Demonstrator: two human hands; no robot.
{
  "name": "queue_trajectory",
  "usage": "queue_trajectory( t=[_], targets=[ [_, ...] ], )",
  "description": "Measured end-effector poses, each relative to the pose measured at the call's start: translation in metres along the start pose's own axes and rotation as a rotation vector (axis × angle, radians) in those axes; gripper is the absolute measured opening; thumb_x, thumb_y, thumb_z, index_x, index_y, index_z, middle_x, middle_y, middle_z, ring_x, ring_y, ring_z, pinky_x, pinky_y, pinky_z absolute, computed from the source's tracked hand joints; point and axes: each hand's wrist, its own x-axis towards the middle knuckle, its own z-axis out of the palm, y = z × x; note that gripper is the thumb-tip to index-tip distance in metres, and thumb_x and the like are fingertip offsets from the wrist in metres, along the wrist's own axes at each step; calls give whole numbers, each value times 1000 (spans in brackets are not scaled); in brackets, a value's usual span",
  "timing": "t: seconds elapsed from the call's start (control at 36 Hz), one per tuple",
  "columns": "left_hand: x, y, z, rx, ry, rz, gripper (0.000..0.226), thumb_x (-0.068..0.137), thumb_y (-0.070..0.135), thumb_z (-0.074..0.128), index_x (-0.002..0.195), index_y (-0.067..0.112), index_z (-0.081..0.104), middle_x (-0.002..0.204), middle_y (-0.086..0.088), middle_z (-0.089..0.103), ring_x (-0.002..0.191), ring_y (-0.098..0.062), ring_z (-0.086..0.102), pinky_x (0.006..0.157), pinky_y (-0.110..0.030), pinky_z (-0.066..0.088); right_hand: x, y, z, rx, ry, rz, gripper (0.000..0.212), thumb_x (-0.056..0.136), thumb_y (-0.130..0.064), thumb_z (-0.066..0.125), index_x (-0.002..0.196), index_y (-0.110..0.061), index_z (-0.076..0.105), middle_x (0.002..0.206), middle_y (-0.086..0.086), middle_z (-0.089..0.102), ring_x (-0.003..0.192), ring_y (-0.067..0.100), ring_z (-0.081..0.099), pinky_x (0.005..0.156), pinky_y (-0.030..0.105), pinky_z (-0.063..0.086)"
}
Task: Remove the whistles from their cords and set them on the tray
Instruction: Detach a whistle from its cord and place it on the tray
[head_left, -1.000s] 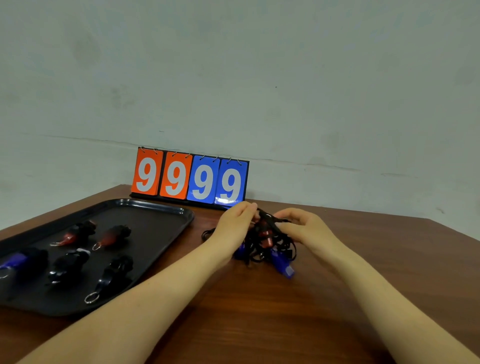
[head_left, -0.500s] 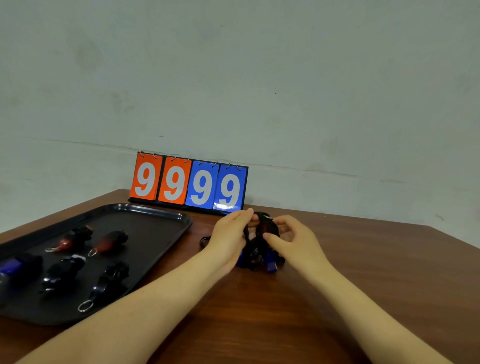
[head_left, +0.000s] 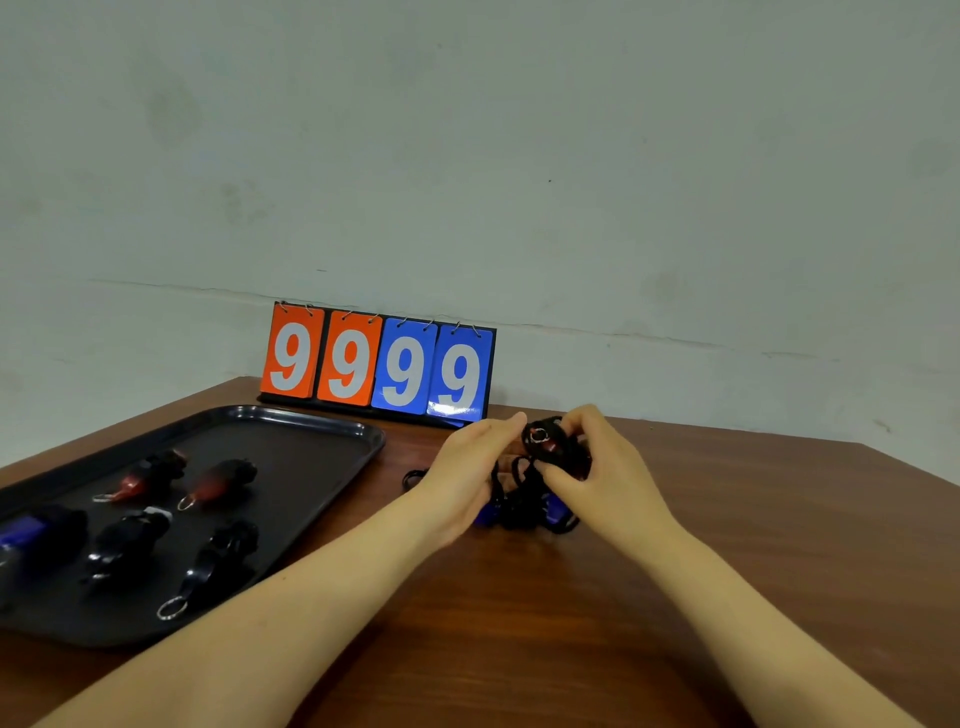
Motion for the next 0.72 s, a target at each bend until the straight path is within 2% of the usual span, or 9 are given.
queue_trajectory(
  t=[0.08,0.14,0.28,0.36,0.42,0.5,0.56,0.64,0.72],
  targets=[
    [-2,3,-1,58,3,3,20,95,27,58,91,11,69,75,-2,65,66,-13,52,61,-22,43,0,0,-1,2,-10,-23,24,85,-22,67,96,-27,47,96,-14,58,87,-1,56,70,17,47],
    [-3,3,-3,105,-9,-5,20,94,26,59,95,9,69,76,-2,64,64,-11,50,57,-20,42,0,1,-1,4,-28,-21,24,85,-20,66,99,-26,47,97,-14,58,88,-2,56,69,15,46],
    [-2,4,-5,140,36,32,20,92,21,62,101,6,71,98,-17,67,79,-19,56,66,-19,51,-1,-1,-1,187,-128,19,26,87,-19,65,106,-30,50,109,-14,58,103,-1,56,77,13,47],
    [-1,2,-5,200,64,64,20,90,26,64,98,11,73,105,-20,69,93,-38,64,87,-36,57,-2,-5,0,333,-85,50,24,91,-24,63,111,-32,53,114,-14,58,103,-3,57,76,13,49],
    [-1,2,-5,233,75,83,19,90,28,64,99,13,73,102,-13,72,102,-33,65,92,-44,54,-1,-6,0,365,-2,72,22,90,-26,64,111,-30,56,111,-12,59,97,-6,58,71,11,49],
    [1,2,-5,250,74,111,16,90,27,64,98,16,73,98,-5,73,100,-22,68,94,-42,53,4,-4,-3,369,3,130,10,91,-22,63,100,-23,67,97,-7,69,92,4,64,73,15,51],
    [1,3,-4,271,78,128,13,90,26,64,97,19,73,99,-2,73,100,-18,67,94,-40,53,5,-1,-4,402,-47,186,14,93,-20,60,91,-13,71,88,4,72,86,17,67,74,25,54],
    [0,6,-4,375,75,194,11,91,22,63,96,23,73,99,6,71,99,-9,64,90,-28,53,5,2,-3,455,-61,271,23,95,-24,56,88,-9,72,88,9,72,91,27,67,85,41,55],
    [-1,10,-7,546,69,263,13,93,20,60,93,30,70,93,16,67,88,0,60,71,-10,48,6,4,-1,552,-3,358,25,96,-26,54,84,-12,70,89,6,74,95,25,67,91,42,52]
  ],
)
